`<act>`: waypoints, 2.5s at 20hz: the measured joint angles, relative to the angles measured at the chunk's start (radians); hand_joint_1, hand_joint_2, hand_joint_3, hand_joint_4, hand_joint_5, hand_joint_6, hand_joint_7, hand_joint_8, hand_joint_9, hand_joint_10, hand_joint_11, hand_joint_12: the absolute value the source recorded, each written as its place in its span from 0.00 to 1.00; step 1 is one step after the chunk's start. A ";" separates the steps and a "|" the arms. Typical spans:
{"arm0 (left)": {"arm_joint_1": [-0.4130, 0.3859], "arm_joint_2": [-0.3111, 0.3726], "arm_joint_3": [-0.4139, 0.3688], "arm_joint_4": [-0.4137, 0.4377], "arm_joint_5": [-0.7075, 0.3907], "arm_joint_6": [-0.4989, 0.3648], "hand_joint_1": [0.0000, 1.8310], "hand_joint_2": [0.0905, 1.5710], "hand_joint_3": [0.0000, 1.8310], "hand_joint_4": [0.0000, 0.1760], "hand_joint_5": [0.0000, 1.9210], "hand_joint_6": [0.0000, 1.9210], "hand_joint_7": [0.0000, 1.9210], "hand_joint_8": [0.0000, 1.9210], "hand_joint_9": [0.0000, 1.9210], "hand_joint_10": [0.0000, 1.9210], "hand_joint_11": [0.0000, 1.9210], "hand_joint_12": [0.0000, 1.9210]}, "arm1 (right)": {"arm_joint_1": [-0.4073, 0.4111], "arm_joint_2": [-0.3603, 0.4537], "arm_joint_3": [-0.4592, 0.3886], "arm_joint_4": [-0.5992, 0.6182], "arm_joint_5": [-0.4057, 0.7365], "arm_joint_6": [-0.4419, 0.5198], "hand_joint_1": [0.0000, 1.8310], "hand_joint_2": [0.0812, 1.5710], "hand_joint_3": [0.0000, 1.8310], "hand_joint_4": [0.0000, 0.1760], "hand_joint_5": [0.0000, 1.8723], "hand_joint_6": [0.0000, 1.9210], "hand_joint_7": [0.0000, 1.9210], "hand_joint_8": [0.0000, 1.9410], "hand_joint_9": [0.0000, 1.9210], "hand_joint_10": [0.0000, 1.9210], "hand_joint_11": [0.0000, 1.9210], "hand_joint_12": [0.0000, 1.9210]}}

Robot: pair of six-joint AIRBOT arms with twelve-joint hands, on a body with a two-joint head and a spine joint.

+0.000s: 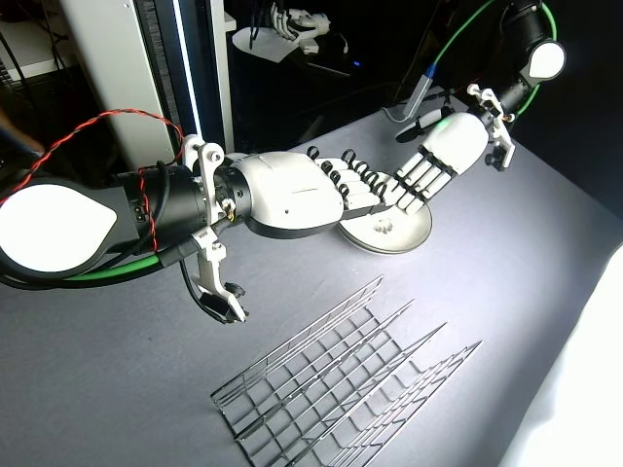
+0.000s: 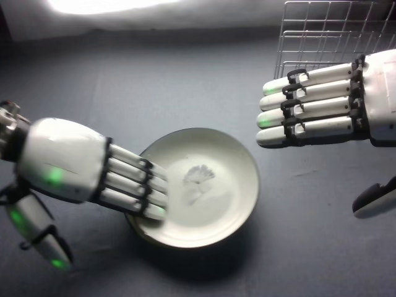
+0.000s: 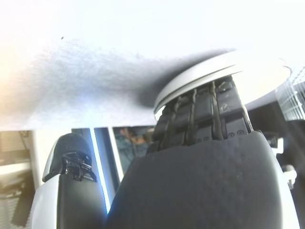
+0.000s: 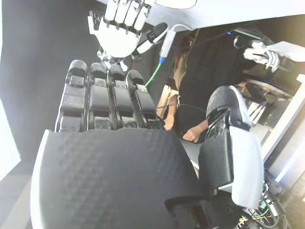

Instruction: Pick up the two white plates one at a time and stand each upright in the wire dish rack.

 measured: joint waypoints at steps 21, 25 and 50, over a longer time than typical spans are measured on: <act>-0.086 -0.129 -0.011 -0.024 0.061 -0.021 0.00 0.67 0.00 0.00 0.02 0.00 0.00 0.00 0.00 0.00 0.00 0.00 | -0.092 -0.004 0.007 0.010 -0.006 0.003 0.66 0.66 0.00 0.00 0.19 0.01 0.17 0.01 0.16 0.01 0.00 0.47; -0.088 -0.143 -0.023 -0.023 0.071 -0.025 0.00 0.67 0.00 0.00 0.00 0.00 0.00 0.00 0.00 0.00 0.00 0.00 | -0.092 -0.040 0.007 0.008 -0.043 0.003 0.65 0.66 0.00 0.00 0.21 0.01 0.19 0.00 0.17 0.01 0.00 0.50; -0.060 -0.099 0.013 -0.134 0.096 -0.051 0.00 0.67 0.00 0.00 0.04 0.01 0.02 0.01 0.00 0.00 0.00 0.00 | 0.023 -0.086 0.024 0.010 -0.094 -0.001 0.64 0.64 0.00 0.00 0.22 0.00 0.19 0.00 0.18 0.00 0.00 0.51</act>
